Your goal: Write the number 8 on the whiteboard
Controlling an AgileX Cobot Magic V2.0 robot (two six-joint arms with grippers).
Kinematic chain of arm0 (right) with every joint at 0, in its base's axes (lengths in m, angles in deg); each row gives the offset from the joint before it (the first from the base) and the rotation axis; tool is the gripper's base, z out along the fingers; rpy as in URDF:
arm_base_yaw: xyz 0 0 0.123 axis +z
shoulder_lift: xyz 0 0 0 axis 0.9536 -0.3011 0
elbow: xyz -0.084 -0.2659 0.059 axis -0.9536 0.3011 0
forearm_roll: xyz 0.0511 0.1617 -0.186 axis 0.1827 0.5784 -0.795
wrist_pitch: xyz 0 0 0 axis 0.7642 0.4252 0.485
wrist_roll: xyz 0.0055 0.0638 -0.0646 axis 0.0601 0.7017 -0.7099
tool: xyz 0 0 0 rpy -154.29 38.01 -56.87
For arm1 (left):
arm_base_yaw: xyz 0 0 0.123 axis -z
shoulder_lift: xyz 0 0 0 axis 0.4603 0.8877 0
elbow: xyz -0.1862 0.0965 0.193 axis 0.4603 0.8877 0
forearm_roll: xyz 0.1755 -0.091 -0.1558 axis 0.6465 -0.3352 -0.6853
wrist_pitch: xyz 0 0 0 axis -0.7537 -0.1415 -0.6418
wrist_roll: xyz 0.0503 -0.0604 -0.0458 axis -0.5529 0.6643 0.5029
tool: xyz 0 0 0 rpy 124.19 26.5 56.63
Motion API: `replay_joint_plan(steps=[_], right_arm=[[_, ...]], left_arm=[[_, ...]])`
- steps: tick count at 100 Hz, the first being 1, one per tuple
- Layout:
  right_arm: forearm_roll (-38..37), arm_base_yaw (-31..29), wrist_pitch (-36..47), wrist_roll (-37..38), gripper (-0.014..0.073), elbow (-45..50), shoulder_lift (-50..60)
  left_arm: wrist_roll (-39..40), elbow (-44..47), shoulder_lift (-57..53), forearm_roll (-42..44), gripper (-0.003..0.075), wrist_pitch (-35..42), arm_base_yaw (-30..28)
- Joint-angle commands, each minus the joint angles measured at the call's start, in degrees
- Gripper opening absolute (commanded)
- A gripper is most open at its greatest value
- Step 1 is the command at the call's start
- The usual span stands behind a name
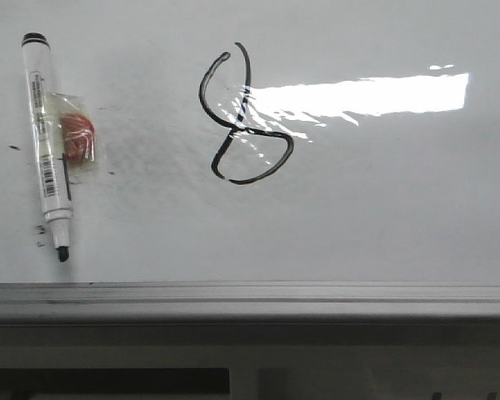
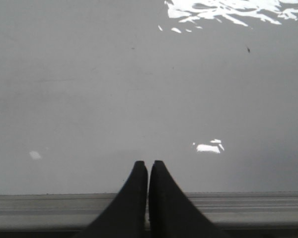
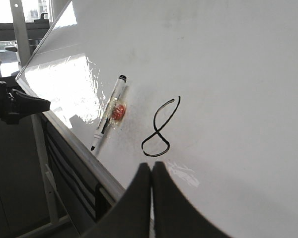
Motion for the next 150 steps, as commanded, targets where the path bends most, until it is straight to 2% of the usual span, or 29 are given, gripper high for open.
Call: replay_joint_plan(steps=[1,116,132,150], right_arm=[[-1.1,0.0,3.9,-0.1,-0.0063,-1.4,0.5],[0.5,-0.9,2.8,-0.1,-0.0063,0.1,0.5],[0.6,-6.9,9.1,-0.1,-0.0063,4.4,0.5],[6.2,-21.7,22.5,-3.6,-0.0063,11.3,0.5]], left_arm=[[0.4,2.3,-1.7,0.0,-0.0020,2.3,-0.1],[0.4,2.3,-1.7,0.0,-0.0020,2.4,-0.1],[0.4,2.3,-1.7,0.0,-0.0020,2.4,-0.1],[0.4,2.3,-1.7,0.0,-0.0020,2.4,-0.1]])
